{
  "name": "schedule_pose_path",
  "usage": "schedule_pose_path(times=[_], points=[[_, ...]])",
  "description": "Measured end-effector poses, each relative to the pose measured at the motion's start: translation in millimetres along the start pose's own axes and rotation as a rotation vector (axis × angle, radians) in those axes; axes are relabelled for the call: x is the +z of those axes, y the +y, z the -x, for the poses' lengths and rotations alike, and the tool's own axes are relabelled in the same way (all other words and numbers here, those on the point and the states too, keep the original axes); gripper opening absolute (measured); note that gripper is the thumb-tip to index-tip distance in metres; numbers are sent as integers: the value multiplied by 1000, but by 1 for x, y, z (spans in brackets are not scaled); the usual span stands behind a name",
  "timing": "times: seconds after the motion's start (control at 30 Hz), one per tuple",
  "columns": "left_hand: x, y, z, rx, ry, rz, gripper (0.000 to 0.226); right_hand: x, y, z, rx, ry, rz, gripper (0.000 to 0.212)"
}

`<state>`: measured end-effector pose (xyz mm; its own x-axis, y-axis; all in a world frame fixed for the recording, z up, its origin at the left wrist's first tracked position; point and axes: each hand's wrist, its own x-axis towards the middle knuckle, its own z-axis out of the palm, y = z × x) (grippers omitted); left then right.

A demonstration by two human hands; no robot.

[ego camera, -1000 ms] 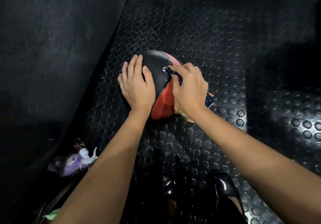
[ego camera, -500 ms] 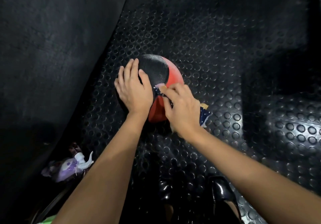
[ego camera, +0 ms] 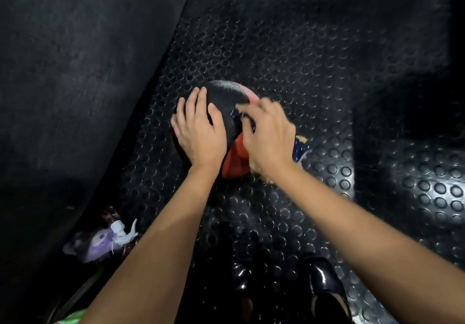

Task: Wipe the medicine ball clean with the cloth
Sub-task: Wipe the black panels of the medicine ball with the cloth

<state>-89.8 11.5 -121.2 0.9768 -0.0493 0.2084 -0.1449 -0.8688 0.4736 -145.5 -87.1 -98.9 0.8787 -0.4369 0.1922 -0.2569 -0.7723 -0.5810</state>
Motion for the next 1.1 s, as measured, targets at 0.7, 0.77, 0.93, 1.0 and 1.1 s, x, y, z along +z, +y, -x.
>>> schedule_pose_path(times=[0.7,0.77,0.93,1.0,1.1], points=[[-11,-5,0,232,-115,10,51,-11,23,-13,160,-94,23,26],[-13,-1,-3,209,-162,-27,47,-9,24,4,100,-56,21,23],[-9,10,-14,-117,-138,71,46,0,18,35,-17,4,5,28],[-8,2,-11,-122,-99,34,47,3,11,42,-64,7,-2,32],[-15,-13,-3,-60,-47,74,51,7,5,38,-103,15,-36,22]])
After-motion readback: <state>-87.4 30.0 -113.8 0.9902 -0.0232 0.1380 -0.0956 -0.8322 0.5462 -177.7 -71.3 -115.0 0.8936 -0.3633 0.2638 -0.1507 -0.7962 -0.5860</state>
